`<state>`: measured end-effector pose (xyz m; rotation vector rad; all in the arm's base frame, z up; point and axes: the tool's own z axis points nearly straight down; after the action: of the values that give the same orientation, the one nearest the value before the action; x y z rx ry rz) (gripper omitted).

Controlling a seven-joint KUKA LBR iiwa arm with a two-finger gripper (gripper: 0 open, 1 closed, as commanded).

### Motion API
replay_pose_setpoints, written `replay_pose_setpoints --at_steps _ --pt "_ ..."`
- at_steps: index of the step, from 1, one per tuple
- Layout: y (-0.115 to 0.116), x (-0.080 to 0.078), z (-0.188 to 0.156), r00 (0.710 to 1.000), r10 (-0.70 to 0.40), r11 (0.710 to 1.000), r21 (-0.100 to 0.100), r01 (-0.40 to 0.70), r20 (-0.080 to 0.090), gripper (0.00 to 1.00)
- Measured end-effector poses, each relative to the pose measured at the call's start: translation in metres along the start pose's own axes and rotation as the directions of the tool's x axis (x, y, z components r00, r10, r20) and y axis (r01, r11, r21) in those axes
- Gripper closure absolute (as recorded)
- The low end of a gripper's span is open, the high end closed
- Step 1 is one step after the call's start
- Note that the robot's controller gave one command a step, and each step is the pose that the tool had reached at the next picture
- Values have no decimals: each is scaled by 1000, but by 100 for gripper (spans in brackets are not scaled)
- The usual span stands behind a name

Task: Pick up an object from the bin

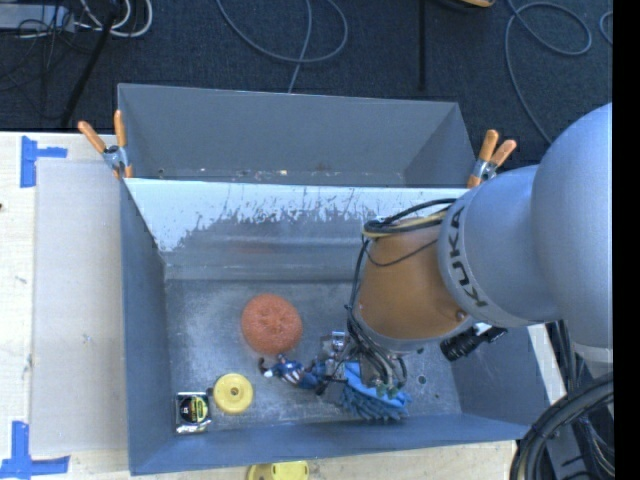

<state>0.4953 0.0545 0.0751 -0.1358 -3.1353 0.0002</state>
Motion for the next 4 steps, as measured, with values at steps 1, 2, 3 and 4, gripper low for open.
replay_pose_setpoints --at_steps 1,2,3,4 --pt "3 -20 -50 1000 11 1000 1 -11 -5 100" --pt "-1 -14 -60 1000 -12 1000 -1 12 10 100" --pt "6 -21 -22 1000 5 1000 0 -5 0 100" --pt "14 -16 -53 1000 6 1000 1 -6 -5 100"
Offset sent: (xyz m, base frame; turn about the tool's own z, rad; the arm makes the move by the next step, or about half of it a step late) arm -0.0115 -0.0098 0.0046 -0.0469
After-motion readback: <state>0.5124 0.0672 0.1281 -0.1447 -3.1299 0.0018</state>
